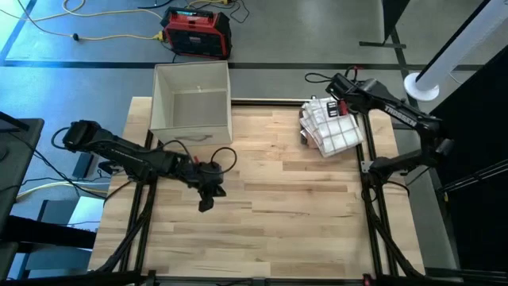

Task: Fold towel
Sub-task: Stack the white square towel on top of the orange towel, then return to Home position

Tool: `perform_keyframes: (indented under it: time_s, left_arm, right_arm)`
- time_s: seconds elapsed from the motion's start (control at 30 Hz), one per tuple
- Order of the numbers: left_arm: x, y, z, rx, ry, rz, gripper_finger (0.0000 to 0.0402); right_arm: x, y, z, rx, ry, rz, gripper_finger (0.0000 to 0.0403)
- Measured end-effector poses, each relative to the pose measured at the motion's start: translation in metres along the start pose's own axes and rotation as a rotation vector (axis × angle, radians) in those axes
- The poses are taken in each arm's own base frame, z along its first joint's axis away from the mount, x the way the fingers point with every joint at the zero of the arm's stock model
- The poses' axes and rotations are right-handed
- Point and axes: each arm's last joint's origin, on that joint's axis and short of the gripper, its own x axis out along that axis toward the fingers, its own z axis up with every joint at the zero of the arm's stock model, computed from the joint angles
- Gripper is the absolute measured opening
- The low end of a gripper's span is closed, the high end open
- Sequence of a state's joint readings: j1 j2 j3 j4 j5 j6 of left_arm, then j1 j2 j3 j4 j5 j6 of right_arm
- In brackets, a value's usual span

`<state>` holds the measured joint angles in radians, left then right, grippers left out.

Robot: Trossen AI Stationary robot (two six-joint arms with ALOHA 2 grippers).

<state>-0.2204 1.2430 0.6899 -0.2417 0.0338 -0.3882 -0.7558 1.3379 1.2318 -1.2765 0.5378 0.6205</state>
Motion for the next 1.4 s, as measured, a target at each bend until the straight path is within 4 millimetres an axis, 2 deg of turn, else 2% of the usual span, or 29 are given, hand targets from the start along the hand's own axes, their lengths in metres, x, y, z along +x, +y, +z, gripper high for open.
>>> perform_keyframes:
  time_s: [0.13,0.27,0.47,0.63,0.73,0.83,0.97,1.07,1.17,1.27,1.4]
  left_arm:
    - [0.0,0.007,0.004,-0.016,-0.019,0.016,0.0026]
    - [-0.006,0.01,0.02,-0.044,-0.071,0.029,0.0026]
    - [-0.049,-0.003,0.061,-0.033,-0.293,0.022,0.0013]
    - [-0.094,-0.012,0.089,-0.032,-0.479,0.019,0.0003]
    - [-0.119,-0.014,0.094,-0.051,-0.585,0.07,0.0002]
    - [-0.142,-0.016,0.089,0.012,-0.653,0.098,0.0]
    - [-0.157,-0.016,0.073,0.06,-0.684,0.127,0.0]
    - [-0.153,-0.008,0.053,0.024,-0.682,0.143,0.0]
    - [-0.141,0.0,0.034,-0.04,-0.724,0.099,0.0]
    - [-0.124,0.007,0.019,-0.089,-0.769,0.06,0.0]
    - [-0.114,0.014,0.006,-0.102,-0.782,0.064,0.0]
  right_arm:
    - [-0.032,-0.005,-0.011,-0.026,-0.027,0.155,0.0181]
    - [-0.066,-0.003,-0.03,-0.096,-0.044,0.483,0.0178]
    - [-0.125,0.034,-0.053,-0.247,-0.354,0.895,0.0137]
    - [-0.184,0.046,-0.086,-0.313,-0.586,1.257,0.0097]
    - [-0.214,0.057,-0.109,-0.445,-0.84,1.35,0.0027]
    - [-0.23,0.057,-0.125,-0.541,-0.958,1.426,0.001]
    - [-0.225,0.05,-0.141,-0.651,-0.903,1.404,0.0002]
    - [-0.207,0.043,-0.149,-0.659,-0.85,1.379,0.0001]
    - [-0.181,0.039,-0.159,-0.623,-0.821,1.439,0.0]
    - [-0.147,0.045,-0.168,-0.56,-0.809,1.567,0.0]
    - [-0.107,0.044,-0.162,-0.497,-0.833,1.557,0.0]
